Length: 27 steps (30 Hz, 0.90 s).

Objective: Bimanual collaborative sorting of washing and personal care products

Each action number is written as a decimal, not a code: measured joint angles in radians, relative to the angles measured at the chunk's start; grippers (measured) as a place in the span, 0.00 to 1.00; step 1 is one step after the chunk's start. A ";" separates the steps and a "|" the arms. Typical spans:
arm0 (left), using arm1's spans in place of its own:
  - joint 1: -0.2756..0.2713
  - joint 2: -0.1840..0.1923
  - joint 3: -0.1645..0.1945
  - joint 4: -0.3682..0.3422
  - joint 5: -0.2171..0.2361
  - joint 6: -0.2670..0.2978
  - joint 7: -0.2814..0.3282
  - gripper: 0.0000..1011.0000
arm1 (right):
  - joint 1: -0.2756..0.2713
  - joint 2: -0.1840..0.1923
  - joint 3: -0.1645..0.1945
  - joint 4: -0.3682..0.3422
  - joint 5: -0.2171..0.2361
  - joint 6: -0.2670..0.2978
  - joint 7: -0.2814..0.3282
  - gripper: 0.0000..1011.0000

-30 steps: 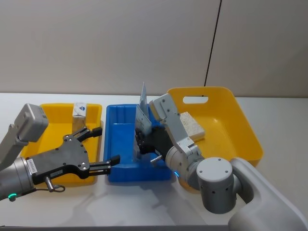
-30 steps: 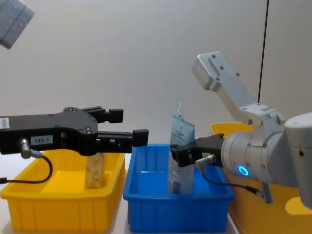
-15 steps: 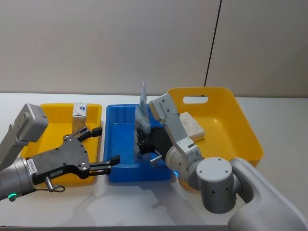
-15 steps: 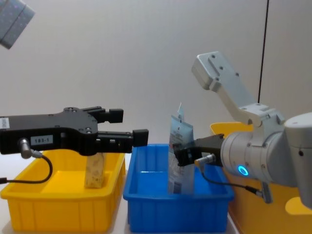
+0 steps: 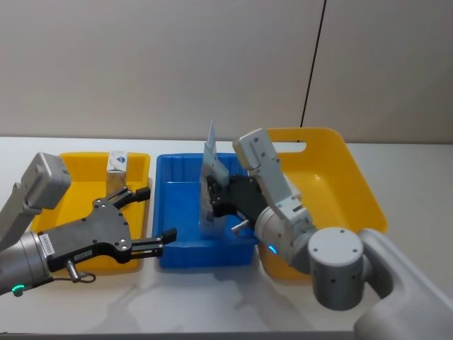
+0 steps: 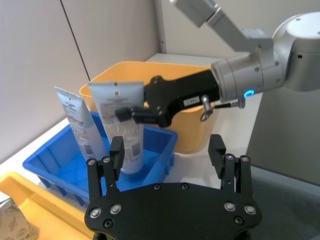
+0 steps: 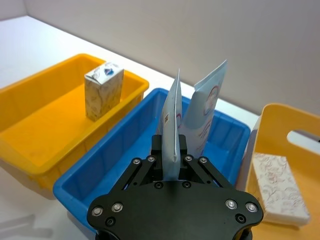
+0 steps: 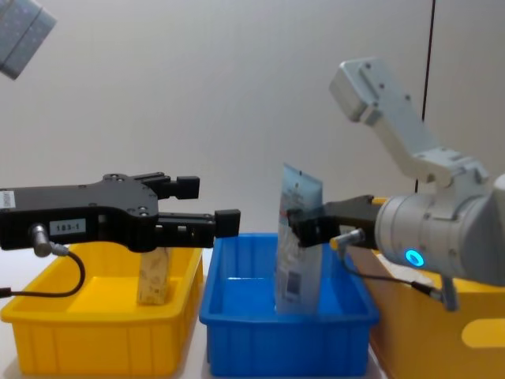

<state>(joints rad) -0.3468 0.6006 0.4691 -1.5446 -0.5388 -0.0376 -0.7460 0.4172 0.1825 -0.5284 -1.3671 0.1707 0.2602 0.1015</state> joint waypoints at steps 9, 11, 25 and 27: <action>0.000 0.000 0.000 0.000 0.000 0.000 0.000 0.99 | -0.004 0.066 0.032 -0.057 0.020 -0.059 0.078 0.13; 0.000 0.000 0.000 0.000 0.000 0.000 0.000 0.99 | -0.004 0.078 0.039 -0.067 0.024 -0.068 0.093 0.13; 0.000 0.000 0.000 0.000 0.000 0.000 0.000 0.99 | 0.010 0.145 0.124 -0.143 0.086 -0.100 0.189 0.13; 0.000 0.000 0.000 0.000 0.000 0.000 0.000 0.99 | 0.011 0.150 0.136 -0.151 0.096 -0.098 0.194 0.13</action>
<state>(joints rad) -0.3468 0.6007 0.4691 -1.5446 -0.5387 -0.0375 -0.7460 0.4282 0.3329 -0.3929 -1.5182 0.2672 0.1626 0.2952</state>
